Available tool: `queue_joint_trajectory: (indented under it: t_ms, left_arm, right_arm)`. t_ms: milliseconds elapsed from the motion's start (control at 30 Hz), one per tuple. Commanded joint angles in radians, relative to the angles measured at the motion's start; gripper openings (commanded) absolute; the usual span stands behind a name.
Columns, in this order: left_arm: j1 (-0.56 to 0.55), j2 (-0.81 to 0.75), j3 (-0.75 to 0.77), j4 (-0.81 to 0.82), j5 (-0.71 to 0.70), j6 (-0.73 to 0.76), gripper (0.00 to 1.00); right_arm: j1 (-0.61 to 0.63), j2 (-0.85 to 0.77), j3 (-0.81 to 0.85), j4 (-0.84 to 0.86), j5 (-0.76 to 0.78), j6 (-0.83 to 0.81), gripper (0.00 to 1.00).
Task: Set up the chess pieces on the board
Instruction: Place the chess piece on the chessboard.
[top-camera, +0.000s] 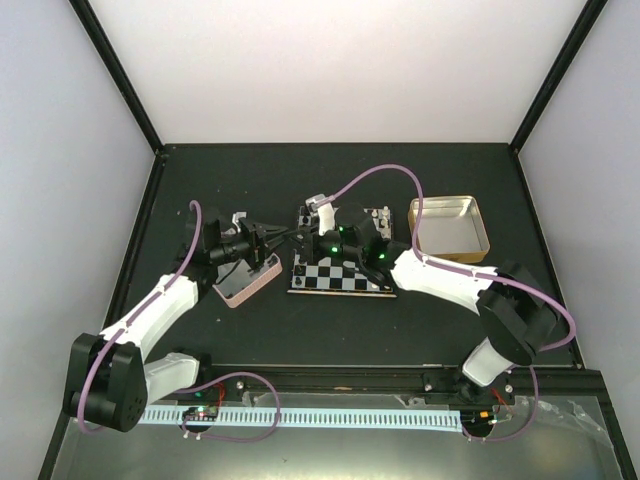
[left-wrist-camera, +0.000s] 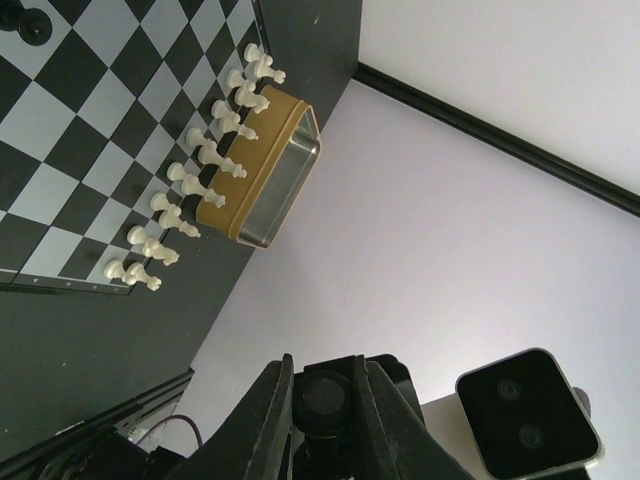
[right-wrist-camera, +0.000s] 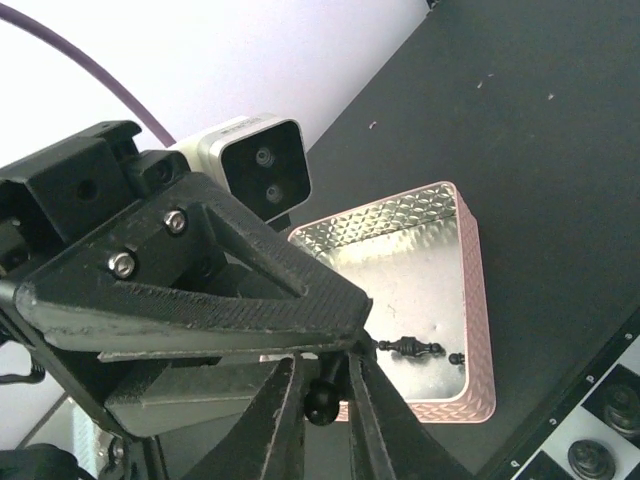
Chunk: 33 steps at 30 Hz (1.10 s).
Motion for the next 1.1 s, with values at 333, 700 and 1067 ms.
queue_joint_trajectory:
  t_ms: [333,700,1067]
  left_arm:
    - [-0.009,-0.039,0.058,-0.149,-0.033,0.135,0.50]
    - [0.071,-0.100,0.143,-0.493,-0.359,0.813,0.65]
    - [0.076,-0.181,0.273,-0.674,-0.451,1.439,0.69]
  right_arm:
    - [0.000,-0.043,0.103,-0.230,0.053,0.033,0.01]
    - [-0.110,0.039,0.239,-0.736,0.063,-0.004,0.01]
    - [-0.161,0.390,0.552,-0.973,0.137,-0.101,0.02]
